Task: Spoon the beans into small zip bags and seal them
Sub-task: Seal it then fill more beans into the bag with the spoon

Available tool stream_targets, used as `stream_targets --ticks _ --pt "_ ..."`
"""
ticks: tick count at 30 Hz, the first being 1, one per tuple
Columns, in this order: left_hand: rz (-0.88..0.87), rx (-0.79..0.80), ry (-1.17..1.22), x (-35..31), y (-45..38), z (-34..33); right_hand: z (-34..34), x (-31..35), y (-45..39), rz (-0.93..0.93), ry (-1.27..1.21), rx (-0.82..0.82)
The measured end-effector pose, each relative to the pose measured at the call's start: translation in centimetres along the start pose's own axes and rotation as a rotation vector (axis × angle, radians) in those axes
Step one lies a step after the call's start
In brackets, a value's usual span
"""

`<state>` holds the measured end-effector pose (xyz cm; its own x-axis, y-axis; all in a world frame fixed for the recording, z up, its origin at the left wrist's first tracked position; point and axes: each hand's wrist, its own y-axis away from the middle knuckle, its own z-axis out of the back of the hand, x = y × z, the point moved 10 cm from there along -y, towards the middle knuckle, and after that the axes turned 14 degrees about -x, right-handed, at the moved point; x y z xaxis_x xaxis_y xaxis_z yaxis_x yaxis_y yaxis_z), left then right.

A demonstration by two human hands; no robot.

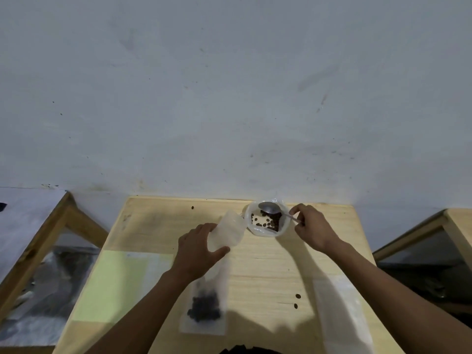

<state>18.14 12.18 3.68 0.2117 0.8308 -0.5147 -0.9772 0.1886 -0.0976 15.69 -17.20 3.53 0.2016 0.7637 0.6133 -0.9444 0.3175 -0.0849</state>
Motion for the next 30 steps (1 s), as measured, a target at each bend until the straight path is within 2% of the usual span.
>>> stream_targets --ticks 3,7,11,14,17,23,30 --pt "-0.042 0.074 0.017 -1.0 -0.6 -1.8 1.3 -0.9 -1.3 -0.096 -0.087 -0.135" --pt "-0.097 0.179 0.033 -2.4 -1.0 -4.0 1.7 -1.8 -0.6 -0.245 -0.424 -0.377" --pt "-0.157 0.261 0.045 -3.7 -0.8 -6.0 0.6 -2.0 0.8 -0.263 -0.552 -0.452" --pt "-0.178 0.306 0.06 -4.3 -0.9 -7.2 0.6 -1.8 2.2 -0.198 -0.527 -0.516" --pt "-0.196 0.357 0.073 -5.0 -1.0 -8.2 0.0 -2.4 3.3 -0.204 -0.51 -0.543" --pt "-0.223 0.399 0.121 -6.2 -1.3 -9.8 -2.6 -5.8 4.7 -0.463 -0.583 -0.609" --pt "-0.253 0.381 0.153 -6.4 -1.2 -10.2 -5.2 -7.3 4.8 -0.719 -0.629 -0.48"
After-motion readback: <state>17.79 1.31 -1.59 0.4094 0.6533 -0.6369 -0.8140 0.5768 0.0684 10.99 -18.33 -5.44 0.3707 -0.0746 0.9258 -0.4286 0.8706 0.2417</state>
